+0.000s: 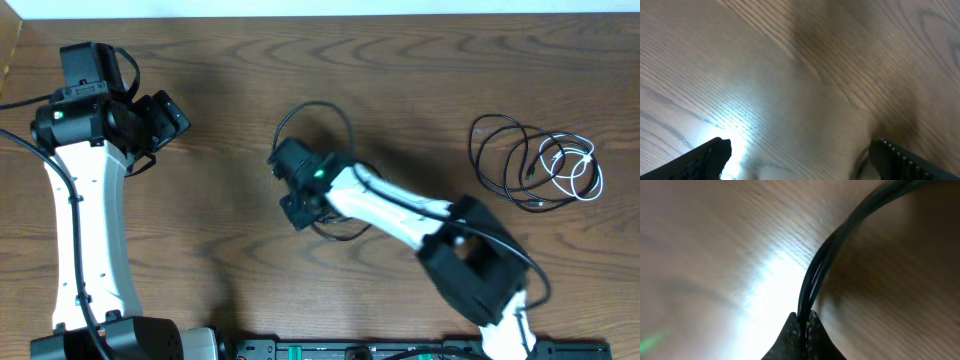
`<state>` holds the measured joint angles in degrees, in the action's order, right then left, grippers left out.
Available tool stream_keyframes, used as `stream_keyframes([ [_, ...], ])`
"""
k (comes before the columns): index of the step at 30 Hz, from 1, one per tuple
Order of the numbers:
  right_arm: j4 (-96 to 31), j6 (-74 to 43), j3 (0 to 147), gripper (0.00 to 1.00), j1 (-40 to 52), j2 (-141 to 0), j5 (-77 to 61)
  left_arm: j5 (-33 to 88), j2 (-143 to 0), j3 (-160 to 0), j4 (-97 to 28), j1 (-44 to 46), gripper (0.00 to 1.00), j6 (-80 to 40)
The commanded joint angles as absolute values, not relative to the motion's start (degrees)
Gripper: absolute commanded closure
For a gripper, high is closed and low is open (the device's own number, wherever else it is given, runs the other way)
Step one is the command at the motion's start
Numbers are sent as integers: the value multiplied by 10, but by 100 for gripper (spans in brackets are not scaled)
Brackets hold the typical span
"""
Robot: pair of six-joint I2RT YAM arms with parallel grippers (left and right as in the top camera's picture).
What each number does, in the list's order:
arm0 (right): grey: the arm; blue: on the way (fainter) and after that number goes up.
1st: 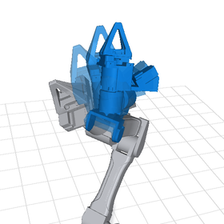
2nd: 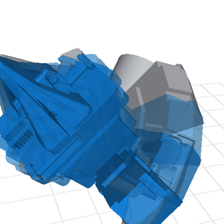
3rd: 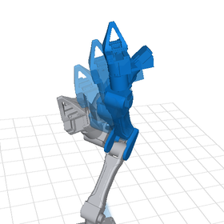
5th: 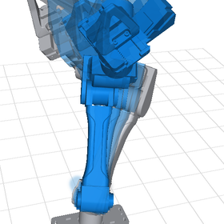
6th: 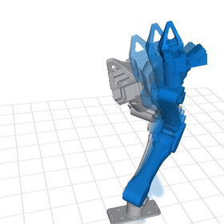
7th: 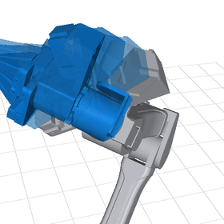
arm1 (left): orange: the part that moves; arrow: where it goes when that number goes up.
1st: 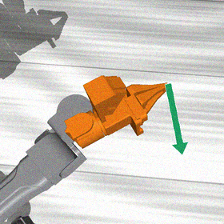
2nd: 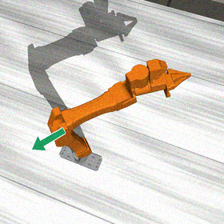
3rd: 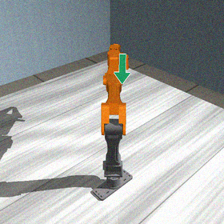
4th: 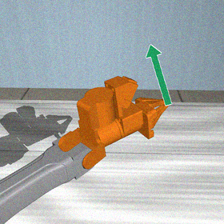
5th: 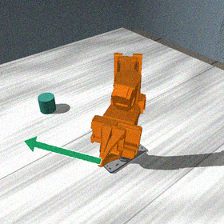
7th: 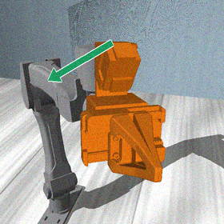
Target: Untangle cables
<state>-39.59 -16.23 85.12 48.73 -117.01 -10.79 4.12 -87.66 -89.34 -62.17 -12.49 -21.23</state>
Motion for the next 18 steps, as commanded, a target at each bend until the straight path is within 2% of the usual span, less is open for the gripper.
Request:
stream_keyframes([
  [1,-394,-106,856,99,461,-1066,-207,34,-877,-889,-623,-126,7,-218],
  [11,-401,-69,856,99,389,-909,-194,34,-877,-889,-623,-126,7,-218],
  [18,-461,-116,856,99,317,-866,49,34,-877,-889,-623,-126,7,-218],
])
